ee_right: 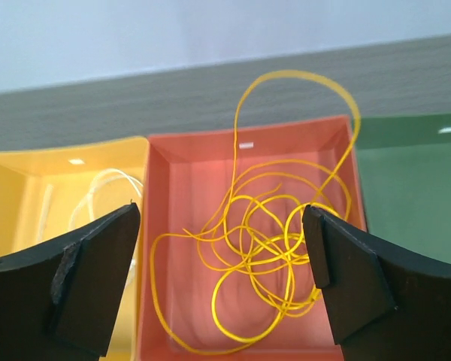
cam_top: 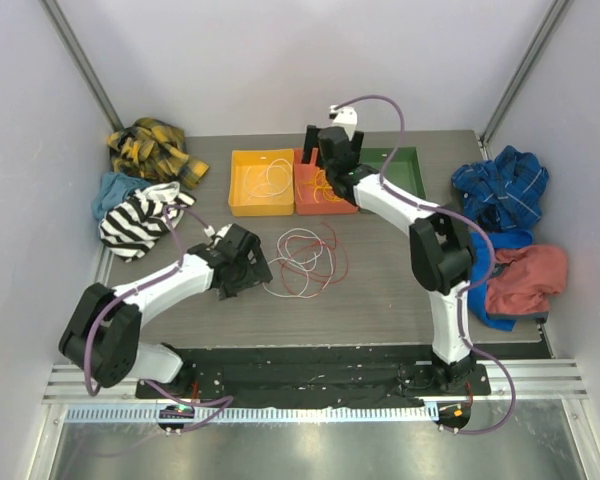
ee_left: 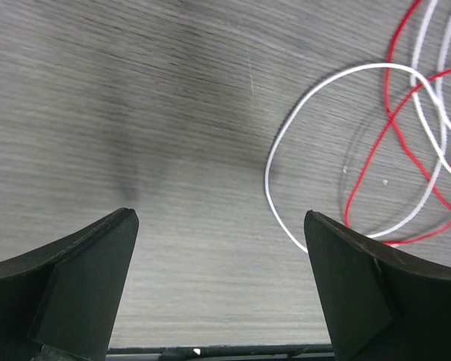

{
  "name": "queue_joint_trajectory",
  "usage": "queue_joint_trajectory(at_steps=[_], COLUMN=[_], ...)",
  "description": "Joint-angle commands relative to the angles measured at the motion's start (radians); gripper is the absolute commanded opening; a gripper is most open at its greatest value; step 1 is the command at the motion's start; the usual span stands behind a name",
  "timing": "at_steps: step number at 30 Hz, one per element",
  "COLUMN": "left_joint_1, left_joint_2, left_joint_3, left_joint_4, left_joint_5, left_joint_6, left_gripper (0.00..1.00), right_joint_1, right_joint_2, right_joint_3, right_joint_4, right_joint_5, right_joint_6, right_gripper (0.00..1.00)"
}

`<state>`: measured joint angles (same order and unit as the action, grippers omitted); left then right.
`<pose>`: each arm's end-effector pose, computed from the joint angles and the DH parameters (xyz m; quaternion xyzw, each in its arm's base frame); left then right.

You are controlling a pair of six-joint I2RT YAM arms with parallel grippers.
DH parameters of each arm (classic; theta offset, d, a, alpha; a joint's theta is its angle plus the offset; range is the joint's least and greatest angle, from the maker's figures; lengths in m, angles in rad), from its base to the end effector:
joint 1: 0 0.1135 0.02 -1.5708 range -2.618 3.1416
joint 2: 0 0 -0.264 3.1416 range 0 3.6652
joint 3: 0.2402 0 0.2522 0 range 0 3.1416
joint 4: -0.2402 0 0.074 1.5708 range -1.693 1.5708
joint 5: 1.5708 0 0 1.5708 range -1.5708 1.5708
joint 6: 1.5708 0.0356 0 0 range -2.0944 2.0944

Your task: Untangle the cables

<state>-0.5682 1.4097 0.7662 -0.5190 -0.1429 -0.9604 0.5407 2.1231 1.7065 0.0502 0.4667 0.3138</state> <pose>0.2160 -0.1319 0.1748 -0.2045 0.9552 -0.0895 0.1944 0.4417 0.2465 0.2561 0.0394 0.8114 0.0549 0.5805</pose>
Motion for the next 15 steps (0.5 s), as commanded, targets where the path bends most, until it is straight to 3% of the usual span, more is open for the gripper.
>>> queue_joint_trajectory(at_steps=[1, 3, 8, 15], left_joint_1=[-0.004, -0.004, -0.004, -0.004], left_joint_2=[-0.112, -0.146, -0.135, 0.064], left_joint_3=[0.013, 0.030, 0.096, 0.263], left_joint_4=[-0.021, -0.032, 0.034, 0.145], left_joint_5=[-0.081, -0.113, -0.101, -0.132], left_joint_6=[-0.017, 0.006, 0.070, 0.187], left_gripper=[1.00, 1.00, 1.00, 0.97], right_joint_1=[0.021, 0.028, 0.074, 0.137], right_joint_2=[-0.297, -0.388, -0.729, -1.024], right_joint_3=[-0.046, -0.117, -0.509, -0.815], right_joint_4=[0.048, 0.040, 0.094, 0.002], right_joint_5=[0.092, 0.101, 0.049, -0.039], right_joint_6=[0.004, 0.040, 0.131, 0.215], right_gripper=[1.00, 1.00, 0.97, 0.92])
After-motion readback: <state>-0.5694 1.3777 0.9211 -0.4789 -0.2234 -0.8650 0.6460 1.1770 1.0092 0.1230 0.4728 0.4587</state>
